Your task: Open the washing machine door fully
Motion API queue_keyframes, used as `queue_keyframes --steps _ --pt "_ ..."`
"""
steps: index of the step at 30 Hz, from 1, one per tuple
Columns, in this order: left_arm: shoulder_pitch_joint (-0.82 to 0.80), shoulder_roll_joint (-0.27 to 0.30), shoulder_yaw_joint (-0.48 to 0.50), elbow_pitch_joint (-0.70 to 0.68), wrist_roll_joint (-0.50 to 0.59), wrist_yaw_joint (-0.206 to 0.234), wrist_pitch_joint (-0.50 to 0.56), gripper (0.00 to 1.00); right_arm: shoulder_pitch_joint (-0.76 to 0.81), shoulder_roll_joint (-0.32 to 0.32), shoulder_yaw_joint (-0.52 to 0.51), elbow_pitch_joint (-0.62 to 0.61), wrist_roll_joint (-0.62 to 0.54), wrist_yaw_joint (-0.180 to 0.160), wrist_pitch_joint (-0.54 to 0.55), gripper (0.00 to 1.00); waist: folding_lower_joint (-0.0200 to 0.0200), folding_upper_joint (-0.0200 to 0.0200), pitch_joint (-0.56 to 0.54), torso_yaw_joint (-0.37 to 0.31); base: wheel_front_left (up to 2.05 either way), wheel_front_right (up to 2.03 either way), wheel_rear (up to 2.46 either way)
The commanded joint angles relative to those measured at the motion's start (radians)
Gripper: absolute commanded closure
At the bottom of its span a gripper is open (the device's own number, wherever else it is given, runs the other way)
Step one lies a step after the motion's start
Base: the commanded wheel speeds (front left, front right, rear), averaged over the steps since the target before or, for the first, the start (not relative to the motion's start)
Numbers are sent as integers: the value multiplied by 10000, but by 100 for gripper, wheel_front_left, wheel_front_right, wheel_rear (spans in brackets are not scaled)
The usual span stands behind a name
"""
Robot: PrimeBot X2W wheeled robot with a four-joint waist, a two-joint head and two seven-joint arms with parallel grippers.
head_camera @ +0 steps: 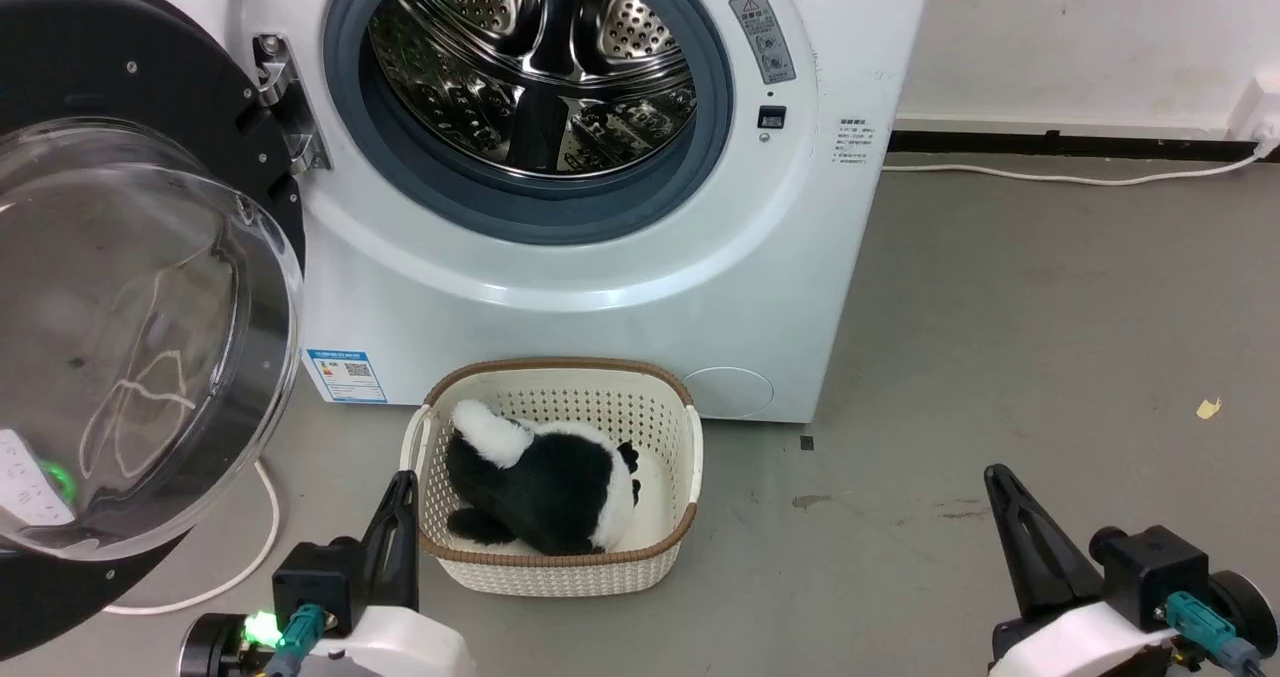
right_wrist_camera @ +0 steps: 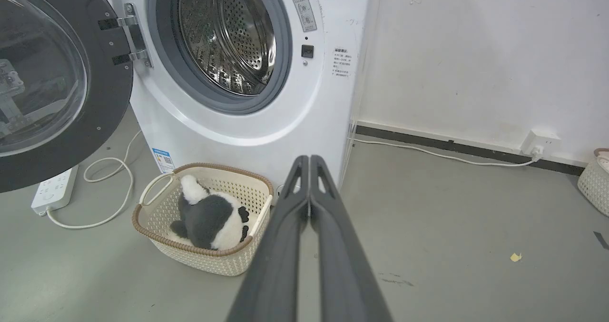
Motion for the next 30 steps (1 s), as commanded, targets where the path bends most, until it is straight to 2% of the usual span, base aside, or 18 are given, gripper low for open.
queue_keyframes --steps 1,30 --pt "-117 7 70 -58 76 -25 87 100 -136 44 20 -29 -62 6 52 100 0 0 1 -2 0 0 0" --pt "-189 0 368 -362 398 -165 701 100 -319 59 117 -52 -233 8 668 100 0 0 10 -39 0 0 0"
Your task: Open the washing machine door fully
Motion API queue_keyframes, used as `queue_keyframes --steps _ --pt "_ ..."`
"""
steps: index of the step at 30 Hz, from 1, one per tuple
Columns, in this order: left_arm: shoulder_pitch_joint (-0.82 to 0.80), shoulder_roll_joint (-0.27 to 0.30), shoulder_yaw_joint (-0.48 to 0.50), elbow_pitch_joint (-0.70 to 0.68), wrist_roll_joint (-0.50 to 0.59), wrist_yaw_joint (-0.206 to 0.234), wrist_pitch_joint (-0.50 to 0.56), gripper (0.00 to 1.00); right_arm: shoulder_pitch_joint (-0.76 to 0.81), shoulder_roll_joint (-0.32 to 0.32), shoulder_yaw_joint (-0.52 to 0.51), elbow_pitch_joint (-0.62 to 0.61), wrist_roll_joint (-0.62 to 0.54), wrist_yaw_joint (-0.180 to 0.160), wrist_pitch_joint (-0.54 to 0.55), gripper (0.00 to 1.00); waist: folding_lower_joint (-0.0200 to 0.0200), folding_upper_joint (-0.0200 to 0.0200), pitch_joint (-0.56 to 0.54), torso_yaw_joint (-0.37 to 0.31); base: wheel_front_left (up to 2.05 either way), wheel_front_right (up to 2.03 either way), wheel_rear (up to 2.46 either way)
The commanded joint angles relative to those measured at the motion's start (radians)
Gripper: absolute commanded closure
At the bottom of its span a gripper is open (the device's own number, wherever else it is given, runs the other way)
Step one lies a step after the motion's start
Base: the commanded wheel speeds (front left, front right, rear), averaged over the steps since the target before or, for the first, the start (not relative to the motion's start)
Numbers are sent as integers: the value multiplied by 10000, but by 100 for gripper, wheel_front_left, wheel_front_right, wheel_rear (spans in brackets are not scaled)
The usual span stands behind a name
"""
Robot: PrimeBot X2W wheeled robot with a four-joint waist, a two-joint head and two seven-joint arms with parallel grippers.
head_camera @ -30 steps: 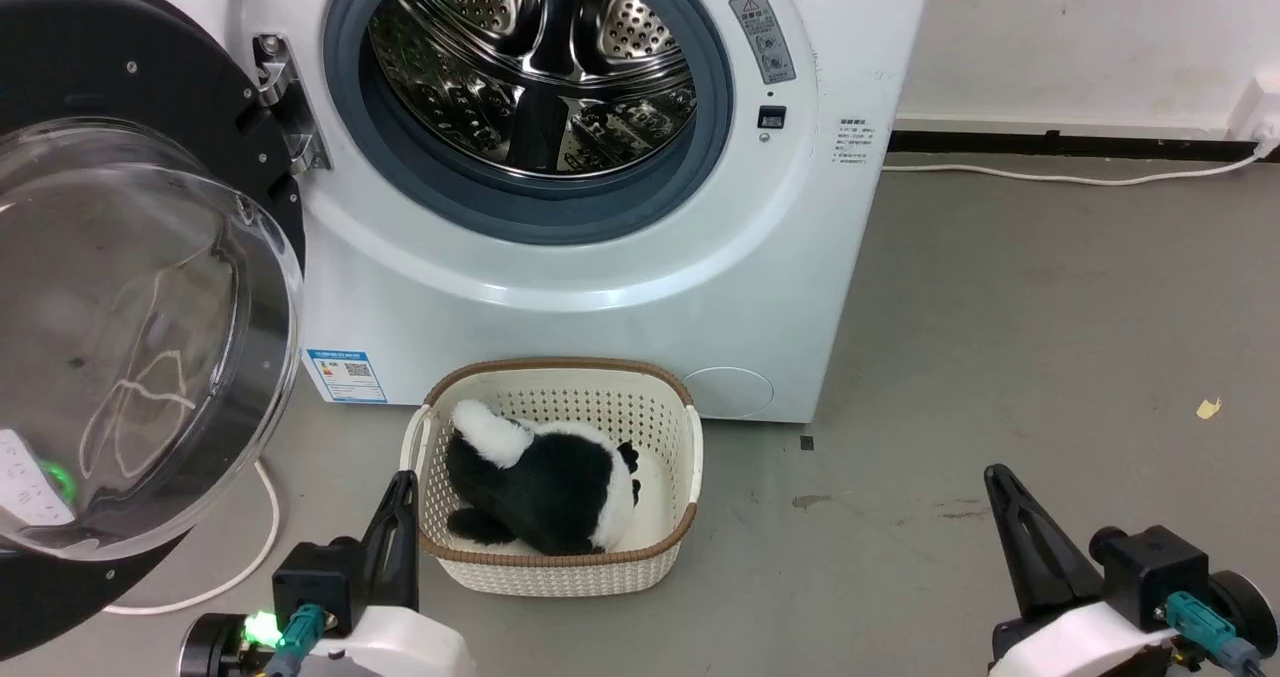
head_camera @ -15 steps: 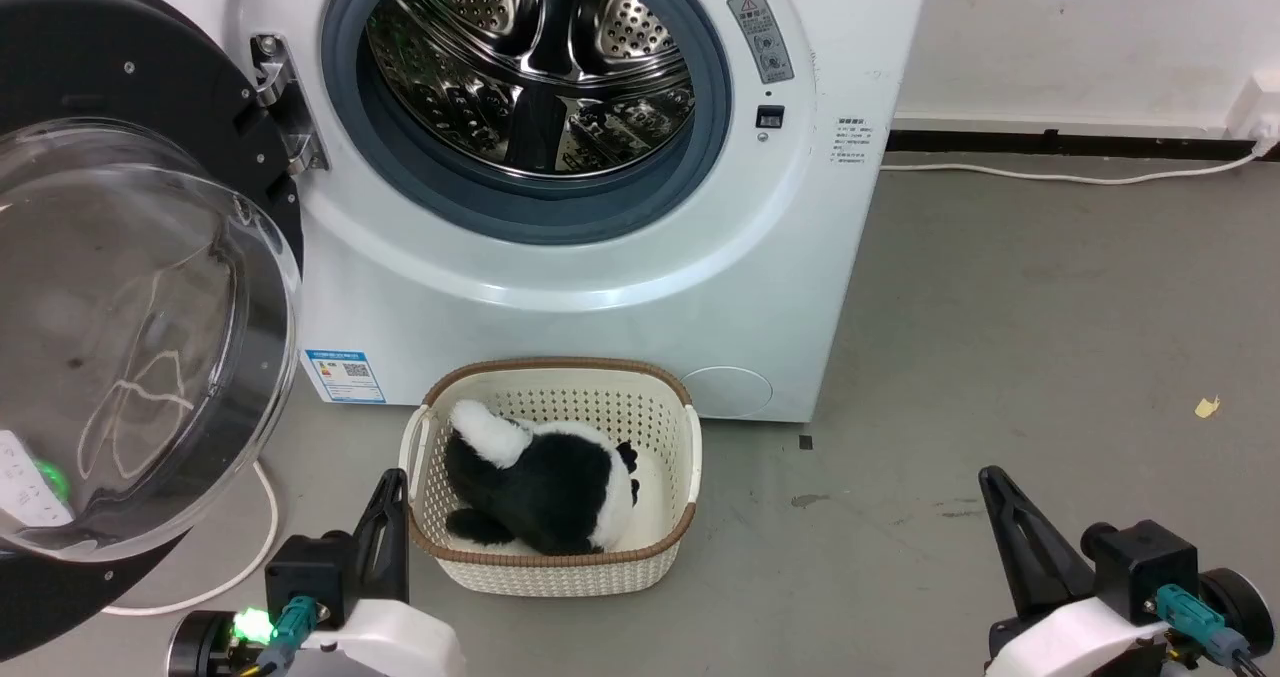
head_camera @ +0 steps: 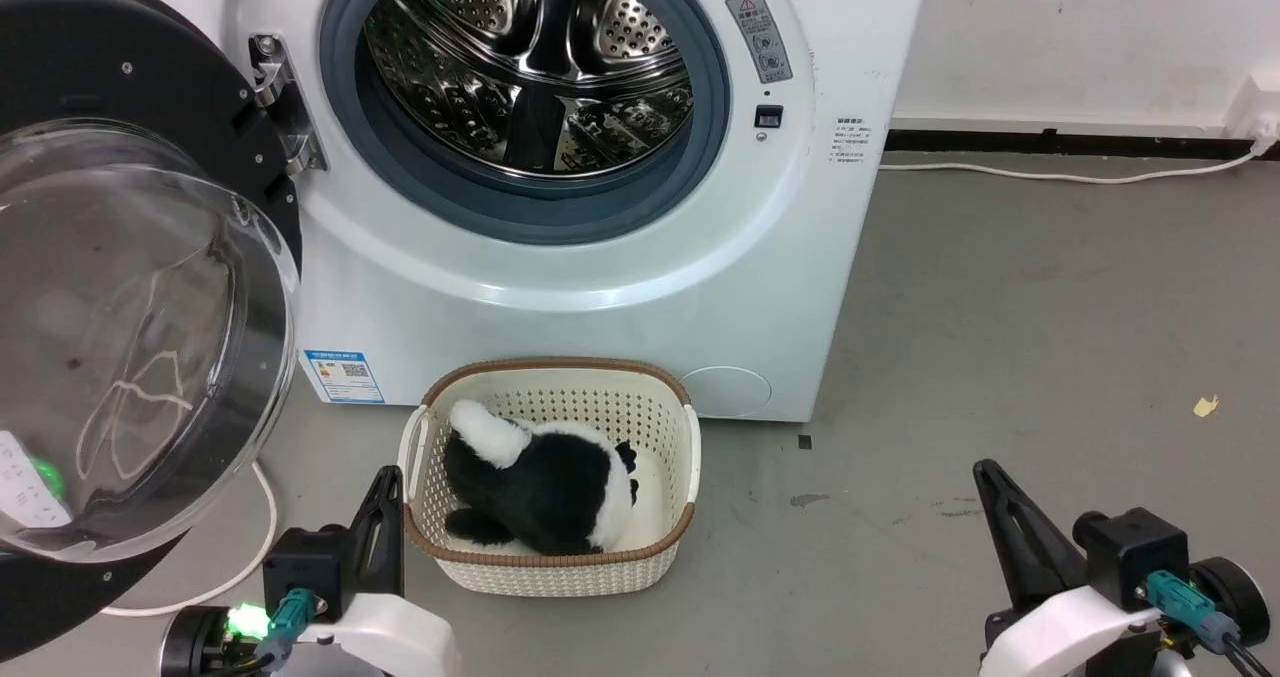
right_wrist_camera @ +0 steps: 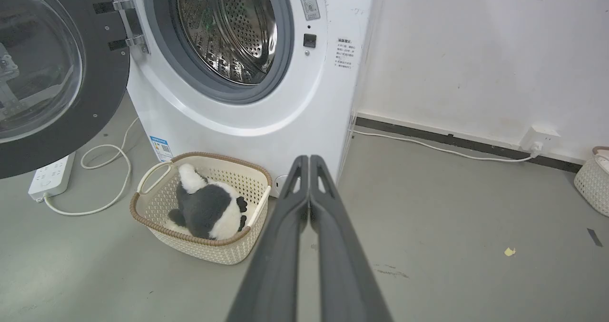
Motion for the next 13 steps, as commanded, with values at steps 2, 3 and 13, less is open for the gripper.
queue_keyframes --steps 2,3,13 --pt "-153 3 78 -68 86 -49 63 100 -123 58 16 -30 -69 8 53 100 1 0 1 -2 0 0 0" --pt "-155 3 87 -78 96 -54 83 100 -129 58 19 -31 -74 8 74 100 1 0 1 -4 0 0 0" --pt "-158 3 97 -87 106 -58 103 100 -135 59 22 -32 -80 8 93 100 1 0 1 -5 0 0 0"
